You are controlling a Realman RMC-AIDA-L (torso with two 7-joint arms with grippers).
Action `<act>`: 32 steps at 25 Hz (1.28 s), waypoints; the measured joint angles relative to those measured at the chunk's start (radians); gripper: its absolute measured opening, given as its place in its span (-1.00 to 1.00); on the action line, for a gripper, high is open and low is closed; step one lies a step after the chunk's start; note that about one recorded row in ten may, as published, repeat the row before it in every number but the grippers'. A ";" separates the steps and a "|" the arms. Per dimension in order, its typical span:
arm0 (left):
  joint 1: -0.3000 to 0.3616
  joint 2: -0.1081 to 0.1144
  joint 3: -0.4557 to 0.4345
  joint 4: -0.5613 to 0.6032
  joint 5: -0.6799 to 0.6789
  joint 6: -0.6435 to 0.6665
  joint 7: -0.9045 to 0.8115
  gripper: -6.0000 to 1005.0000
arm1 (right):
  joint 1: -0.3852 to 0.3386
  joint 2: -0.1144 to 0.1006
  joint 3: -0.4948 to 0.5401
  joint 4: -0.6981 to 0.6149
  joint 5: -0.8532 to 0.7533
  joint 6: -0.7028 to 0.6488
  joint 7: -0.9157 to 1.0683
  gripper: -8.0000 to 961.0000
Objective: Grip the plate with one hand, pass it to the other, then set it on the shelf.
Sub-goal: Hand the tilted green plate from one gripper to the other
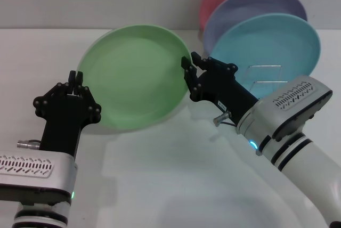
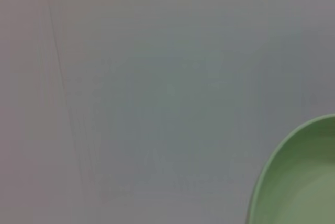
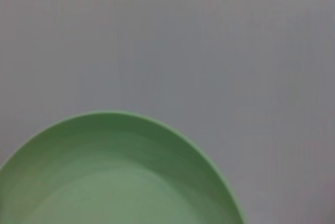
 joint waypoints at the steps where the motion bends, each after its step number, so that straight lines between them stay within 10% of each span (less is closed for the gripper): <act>1: 0.000 0.000 0.000 0.000 0.000 0.000 0.000 -0.88 | 0.000 0.000 0.000 0.000 0.000 0.000 0.000 -0.61; 32: -0.006 0.000 0.008 0.000 0.000 0.000 -0.003 -0.87 | 0.003 -0.002 -0.001 -0.005 -0.001 0.000 -0.005 -0.78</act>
